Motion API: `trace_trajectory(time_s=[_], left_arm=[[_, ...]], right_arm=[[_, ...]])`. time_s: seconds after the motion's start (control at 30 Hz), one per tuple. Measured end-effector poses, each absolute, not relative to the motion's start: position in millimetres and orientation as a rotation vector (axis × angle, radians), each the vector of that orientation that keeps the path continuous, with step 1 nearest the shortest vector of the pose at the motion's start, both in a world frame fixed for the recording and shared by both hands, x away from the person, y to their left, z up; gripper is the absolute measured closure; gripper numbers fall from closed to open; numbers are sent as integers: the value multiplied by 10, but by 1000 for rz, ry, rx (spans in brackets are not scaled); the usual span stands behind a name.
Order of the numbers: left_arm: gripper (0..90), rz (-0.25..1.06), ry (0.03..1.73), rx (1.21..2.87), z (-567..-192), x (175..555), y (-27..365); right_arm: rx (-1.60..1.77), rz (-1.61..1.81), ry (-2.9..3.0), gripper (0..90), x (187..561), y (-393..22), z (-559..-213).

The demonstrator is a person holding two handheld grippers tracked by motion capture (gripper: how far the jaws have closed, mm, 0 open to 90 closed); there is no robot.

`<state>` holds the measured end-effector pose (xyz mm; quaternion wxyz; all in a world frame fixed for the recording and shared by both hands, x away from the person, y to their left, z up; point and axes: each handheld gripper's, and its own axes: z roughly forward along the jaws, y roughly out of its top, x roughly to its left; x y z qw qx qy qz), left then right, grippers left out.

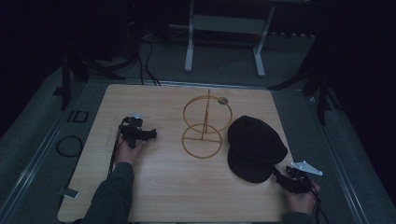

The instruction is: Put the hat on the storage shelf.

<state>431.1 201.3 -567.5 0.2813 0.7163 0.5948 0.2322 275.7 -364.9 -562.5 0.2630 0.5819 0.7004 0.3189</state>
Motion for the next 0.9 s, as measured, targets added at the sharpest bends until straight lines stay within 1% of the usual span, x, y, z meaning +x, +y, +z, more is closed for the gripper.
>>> trace_trajectory(time_s=[0.27,0.53,0.6,0.9], left_arm=[[0,625,1615,1910,-5671,4300,1988],[0,626,1608,1910,-5674,4299,1990],[0,626,1607,1910,-5674,4300,1990],[0,627,1605,1911,-5675,4298,1986]], right_arm=[[1540,879,1936,418,2749,-3669,-5624],[1493,905,2015,440,2719,-3709,-5603],[1498,931,2062,464,2707,-3727,-5576],[1426,847,2194,476,2696,-3648,-5510]])
